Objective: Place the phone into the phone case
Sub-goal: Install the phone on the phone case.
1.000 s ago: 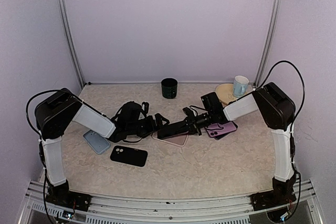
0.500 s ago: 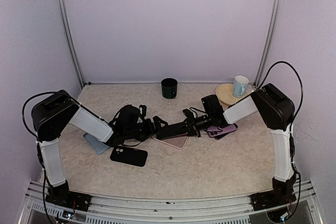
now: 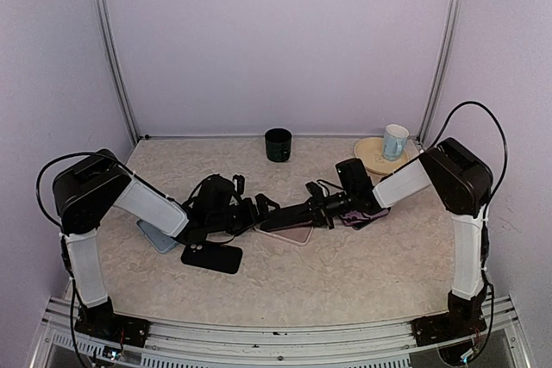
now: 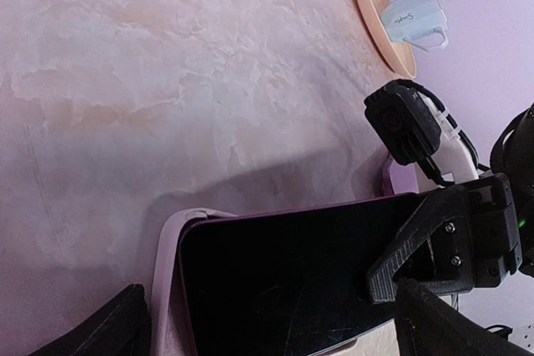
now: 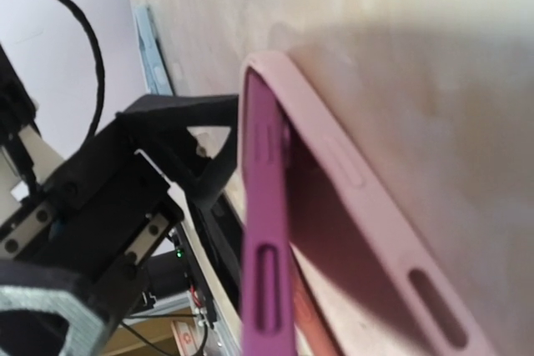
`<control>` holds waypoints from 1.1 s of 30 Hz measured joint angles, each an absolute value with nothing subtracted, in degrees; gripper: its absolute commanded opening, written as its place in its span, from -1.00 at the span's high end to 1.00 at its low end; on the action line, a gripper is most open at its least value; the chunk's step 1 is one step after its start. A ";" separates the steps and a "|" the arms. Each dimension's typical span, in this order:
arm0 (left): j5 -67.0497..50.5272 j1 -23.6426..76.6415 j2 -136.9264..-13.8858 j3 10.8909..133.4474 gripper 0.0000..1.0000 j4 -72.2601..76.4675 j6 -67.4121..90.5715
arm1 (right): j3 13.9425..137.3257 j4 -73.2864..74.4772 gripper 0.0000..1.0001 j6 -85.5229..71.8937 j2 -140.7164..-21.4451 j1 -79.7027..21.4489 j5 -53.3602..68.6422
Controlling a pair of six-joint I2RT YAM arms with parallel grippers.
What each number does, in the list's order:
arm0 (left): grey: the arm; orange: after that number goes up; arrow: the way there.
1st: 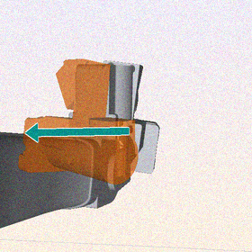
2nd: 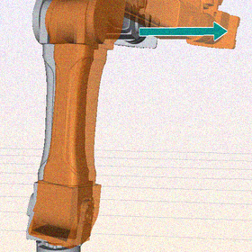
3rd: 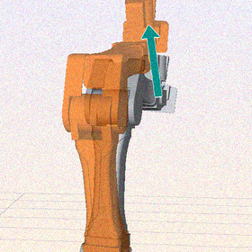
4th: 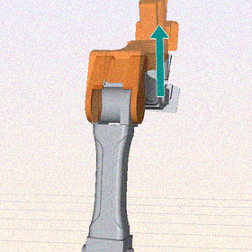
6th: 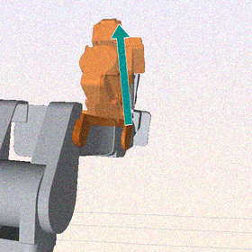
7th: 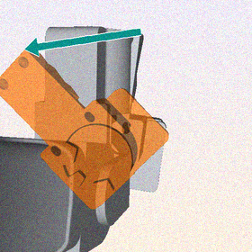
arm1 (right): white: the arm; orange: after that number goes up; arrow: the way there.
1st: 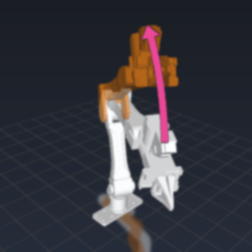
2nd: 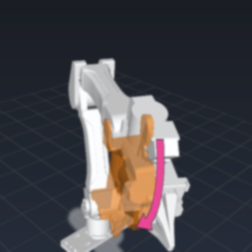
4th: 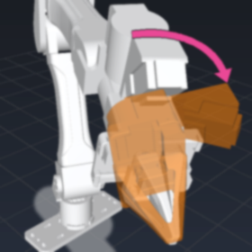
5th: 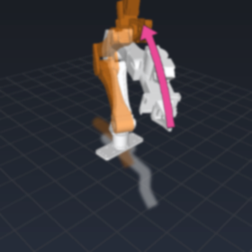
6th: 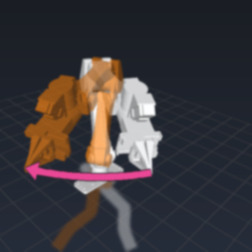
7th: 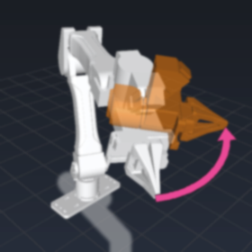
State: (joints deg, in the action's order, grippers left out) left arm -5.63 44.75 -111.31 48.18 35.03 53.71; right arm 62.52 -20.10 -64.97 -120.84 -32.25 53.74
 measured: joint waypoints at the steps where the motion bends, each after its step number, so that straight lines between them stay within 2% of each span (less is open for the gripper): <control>1: -5.48 45.12 -111.31 48.18 -0.98 35.03 53.78 | 61.78 -20.67 1.00 -65.56 -120.42 -32.47 53.41; 16: -3.07 47.31 -111.37 48.21 -0.98 35.05 54.06 | 60.20 -24.77 1.00 -68.42 -120.16 -33.63 51.44; 33: -2.72 47.35 -111.39 48.40 -0.98 34.68 53.74 | 60.23 -31.00 1.00 -66.06 -124.27 -32.69 55.70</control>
